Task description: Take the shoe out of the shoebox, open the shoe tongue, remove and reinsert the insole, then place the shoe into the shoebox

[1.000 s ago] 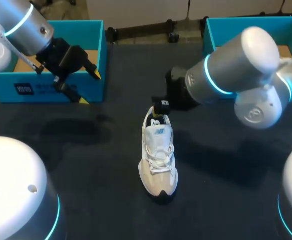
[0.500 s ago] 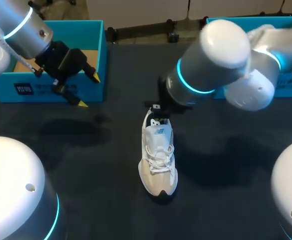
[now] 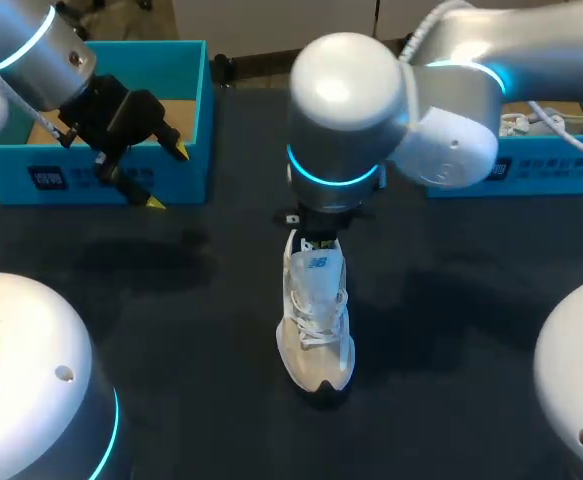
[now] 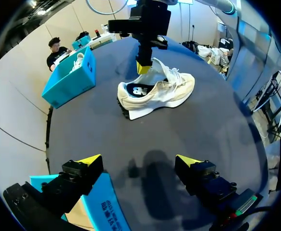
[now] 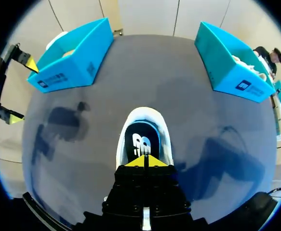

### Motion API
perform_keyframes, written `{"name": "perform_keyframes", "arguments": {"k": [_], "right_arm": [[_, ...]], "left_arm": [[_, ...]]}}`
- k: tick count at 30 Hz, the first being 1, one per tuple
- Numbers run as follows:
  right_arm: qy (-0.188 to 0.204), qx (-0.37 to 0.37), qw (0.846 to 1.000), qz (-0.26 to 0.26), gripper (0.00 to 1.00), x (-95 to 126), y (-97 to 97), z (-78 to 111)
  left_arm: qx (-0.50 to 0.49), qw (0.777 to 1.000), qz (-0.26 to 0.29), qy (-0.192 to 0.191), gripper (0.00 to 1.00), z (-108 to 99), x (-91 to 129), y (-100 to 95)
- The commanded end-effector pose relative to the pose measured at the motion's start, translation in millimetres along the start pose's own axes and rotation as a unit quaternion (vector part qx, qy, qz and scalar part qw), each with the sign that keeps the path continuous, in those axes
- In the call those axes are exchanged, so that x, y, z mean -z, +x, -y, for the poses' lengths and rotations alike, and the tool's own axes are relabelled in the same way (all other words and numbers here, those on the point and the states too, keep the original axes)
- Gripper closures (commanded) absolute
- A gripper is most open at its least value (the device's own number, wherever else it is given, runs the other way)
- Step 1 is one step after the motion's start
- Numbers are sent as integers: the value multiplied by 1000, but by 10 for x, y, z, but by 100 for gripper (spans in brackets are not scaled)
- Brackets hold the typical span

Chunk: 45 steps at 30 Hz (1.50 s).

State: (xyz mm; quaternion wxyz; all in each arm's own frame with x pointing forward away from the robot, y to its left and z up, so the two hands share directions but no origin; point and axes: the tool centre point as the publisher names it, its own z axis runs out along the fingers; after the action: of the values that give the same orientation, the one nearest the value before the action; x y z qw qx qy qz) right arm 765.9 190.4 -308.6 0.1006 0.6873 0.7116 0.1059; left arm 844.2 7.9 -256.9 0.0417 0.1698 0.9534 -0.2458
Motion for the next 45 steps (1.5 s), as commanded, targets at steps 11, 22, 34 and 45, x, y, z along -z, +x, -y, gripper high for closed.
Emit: {"name": "perform_keyframes", "arguments": {"k": [11,22,34,45], "right_arm": [[5,-2,1000,23,100,-76,51,-11],[37,1,999,15,100,-383,70,41],[71,-5,997,12,100,-516,-39,260],[90,-8,996,8,100,-777,-39,301]], "left_arm": [[0,1000,1,-1,0,2,3,21],[0,1000,1,-1,0,2,3,21],[0,1000,1,-1,0,2,3,21],[0,1000,1,-1,0,2,3,21]]}}
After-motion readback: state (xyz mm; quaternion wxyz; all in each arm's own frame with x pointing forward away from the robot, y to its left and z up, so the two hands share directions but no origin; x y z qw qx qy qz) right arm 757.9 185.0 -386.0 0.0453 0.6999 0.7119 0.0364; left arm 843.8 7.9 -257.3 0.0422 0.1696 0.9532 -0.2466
